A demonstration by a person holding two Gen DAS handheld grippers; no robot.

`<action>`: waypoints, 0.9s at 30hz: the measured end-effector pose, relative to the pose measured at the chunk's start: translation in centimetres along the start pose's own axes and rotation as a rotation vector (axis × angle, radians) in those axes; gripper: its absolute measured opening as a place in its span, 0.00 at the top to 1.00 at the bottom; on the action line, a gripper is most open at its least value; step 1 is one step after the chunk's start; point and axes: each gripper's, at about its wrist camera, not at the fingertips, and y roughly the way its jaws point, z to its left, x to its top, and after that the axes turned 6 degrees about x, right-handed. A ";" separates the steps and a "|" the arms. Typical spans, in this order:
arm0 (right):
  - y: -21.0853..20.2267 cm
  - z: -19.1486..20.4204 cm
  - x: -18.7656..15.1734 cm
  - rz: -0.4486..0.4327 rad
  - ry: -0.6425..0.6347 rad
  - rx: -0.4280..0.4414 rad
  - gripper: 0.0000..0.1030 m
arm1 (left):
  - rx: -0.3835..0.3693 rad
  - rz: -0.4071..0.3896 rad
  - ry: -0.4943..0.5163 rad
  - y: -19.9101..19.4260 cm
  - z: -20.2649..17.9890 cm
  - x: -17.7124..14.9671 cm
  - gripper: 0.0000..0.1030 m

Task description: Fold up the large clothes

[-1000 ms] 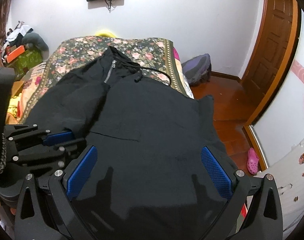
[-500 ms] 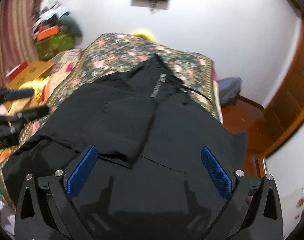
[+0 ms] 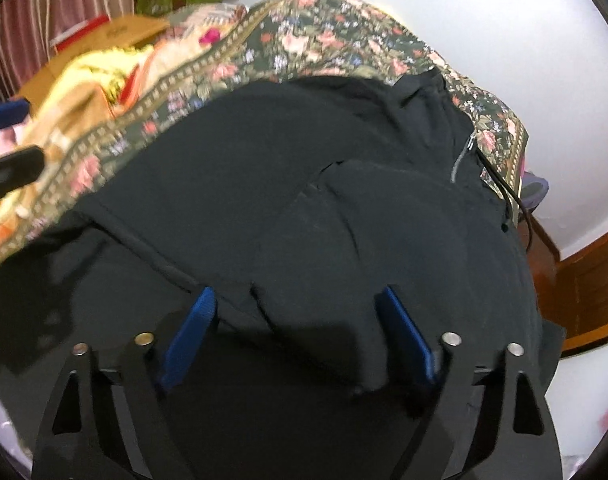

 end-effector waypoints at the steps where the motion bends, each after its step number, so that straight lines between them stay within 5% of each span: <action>1: 0.3 0.0 0.0 0.011 -0.006 -0.005 0.28 | -0.001 0.004 0.000 0.1 0.0 -0.1 0.34; 9: -0.1 0.1 0.1 -0.005 -0.028 0.000 0.72 | -0.009 0.029 -0.020 1.1 -0.1 -0.1 0.34; 14: -1.8 0.0 0.0 -0.069 -0.032 0.008 0.85 | 0.001 0.011 -0.019 1.0 -0.5 0.5 0.34; 27: -10.4 -5.4 -1.2 -0.334 0.128 -0.032 0.91 | -0.005 -0.045 0.014 0.2 -3.5 3.2 0.34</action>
